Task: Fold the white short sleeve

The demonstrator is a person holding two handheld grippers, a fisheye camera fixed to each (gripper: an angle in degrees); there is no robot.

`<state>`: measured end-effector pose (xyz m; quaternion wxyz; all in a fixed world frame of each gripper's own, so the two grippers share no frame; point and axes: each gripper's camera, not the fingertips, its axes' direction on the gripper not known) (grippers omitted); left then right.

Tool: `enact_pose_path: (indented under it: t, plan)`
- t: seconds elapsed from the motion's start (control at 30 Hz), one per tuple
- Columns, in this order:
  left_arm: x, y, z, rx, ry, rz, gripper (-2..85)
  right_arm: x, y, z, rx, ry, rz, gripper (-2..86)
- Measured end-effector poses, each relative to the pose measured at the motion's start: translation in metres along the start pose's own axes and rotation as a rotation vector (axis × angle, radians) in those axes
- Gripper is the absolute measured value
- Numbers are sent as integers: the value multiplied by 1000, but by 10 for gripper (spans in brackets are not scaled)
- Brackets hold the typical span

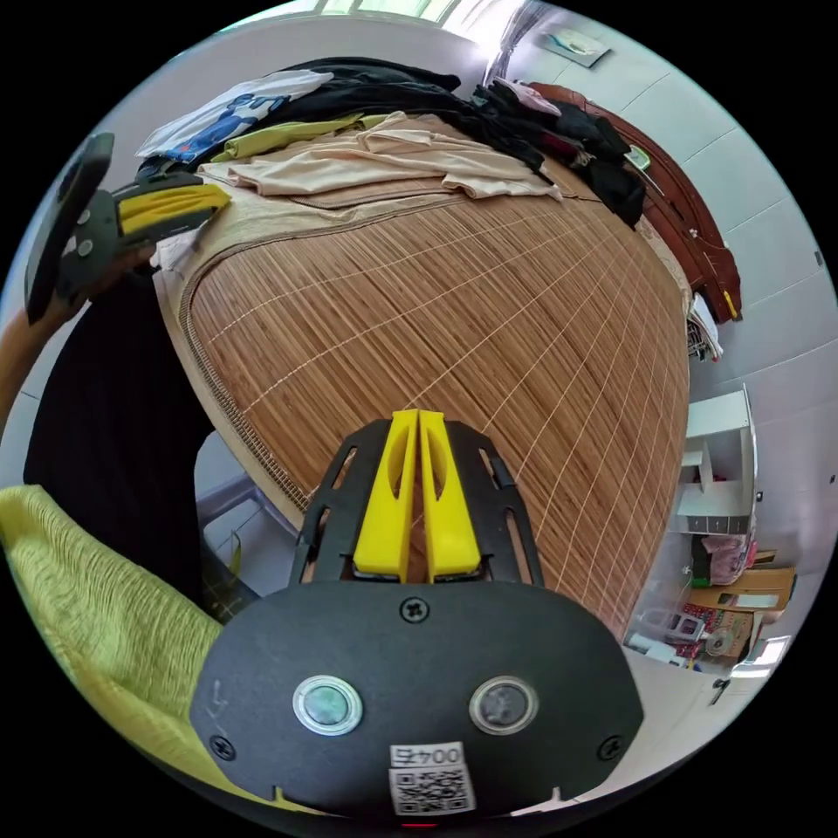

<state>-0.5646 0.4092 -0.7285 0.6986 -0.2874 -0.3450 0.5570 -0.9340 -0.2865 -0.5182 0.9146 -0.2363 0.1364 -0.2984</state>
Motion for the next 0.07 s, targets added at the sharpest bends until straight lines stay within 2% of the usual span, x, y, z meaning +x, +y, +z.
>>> enact_pose_path:
  t: [0.07]
  plan:
    - [3, -5, 2, -38, 33, -22, 3, 17, 10, -5, 28, -57, 43, -7]
